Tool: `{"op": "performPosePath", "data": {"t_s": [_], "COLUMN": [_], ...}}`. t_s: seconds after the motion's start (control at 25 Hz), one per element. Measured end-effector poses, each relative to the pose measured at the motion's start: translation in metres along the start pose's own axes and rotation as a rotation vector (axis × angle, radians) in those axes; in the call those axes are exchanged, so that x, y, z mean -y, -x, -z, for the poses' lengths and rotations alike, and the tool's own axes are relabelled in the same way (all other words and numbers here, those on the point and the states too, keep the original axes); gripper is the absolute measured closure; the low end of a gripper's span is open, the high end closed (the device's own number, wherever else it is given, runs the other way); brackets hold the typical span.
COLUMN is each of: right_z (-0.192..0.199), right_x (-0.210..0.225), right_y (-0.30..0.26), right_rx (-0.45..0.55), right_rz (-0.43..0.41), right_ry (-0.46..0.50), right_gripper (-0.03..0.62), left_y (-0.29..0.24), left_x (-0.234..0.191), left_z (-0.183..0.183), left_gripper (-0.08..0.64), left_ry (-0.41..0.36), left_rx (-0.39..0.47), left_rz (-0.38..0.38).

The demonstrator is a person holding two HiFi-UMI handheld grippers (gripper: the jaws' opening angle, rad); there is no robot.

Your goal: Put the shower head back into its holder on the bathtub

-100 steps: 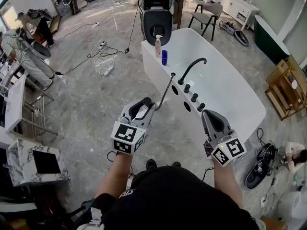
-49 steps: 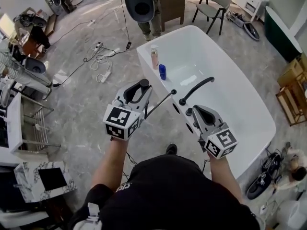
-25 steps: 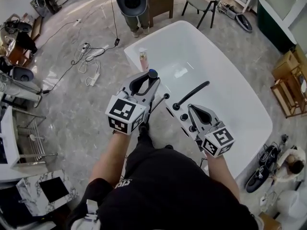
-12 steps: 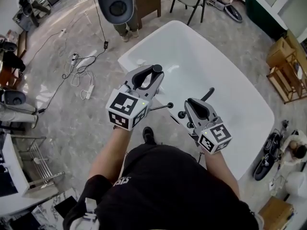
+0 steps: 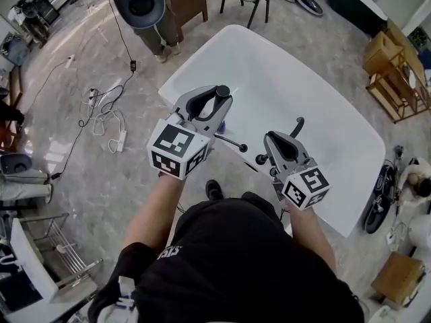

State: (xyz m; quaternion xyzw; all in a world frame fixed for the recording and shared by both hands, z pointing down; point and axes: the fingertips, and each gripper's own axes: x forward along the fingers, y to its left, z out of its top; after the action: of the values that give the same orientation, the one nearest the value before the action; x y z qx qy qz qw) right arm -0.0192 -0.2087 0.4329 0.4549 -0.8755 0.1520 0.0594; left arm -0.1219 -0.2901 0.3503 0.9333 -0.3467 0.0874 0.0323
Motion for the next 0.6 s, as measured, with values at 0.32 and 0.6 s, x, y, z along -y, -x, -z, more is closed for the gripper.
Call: {"op": "performPosePath", "data": {"t_s": [0.32, 0.6], "right_z": [-0.009, -0.003], "right_x": [0.012, 0.035], "right_y": [0.008, 0.029], "right_rx": [0.002, 0.011], "right_rz": [0.0, 0.014], "right_ry": [0.007, -0.035], "right_gripper": [0.555, 0.563], "left_y": [-0.012, -0.039], "left_x": [0.014, 0.04], "left_z": [-0.015, -0.036], "left_gripper": [0.428, 0.428], "left_ry": [0.036, 0.003], "left_rx": [0.022, 0.029], "left_rz": [0.052, 0.073]}}
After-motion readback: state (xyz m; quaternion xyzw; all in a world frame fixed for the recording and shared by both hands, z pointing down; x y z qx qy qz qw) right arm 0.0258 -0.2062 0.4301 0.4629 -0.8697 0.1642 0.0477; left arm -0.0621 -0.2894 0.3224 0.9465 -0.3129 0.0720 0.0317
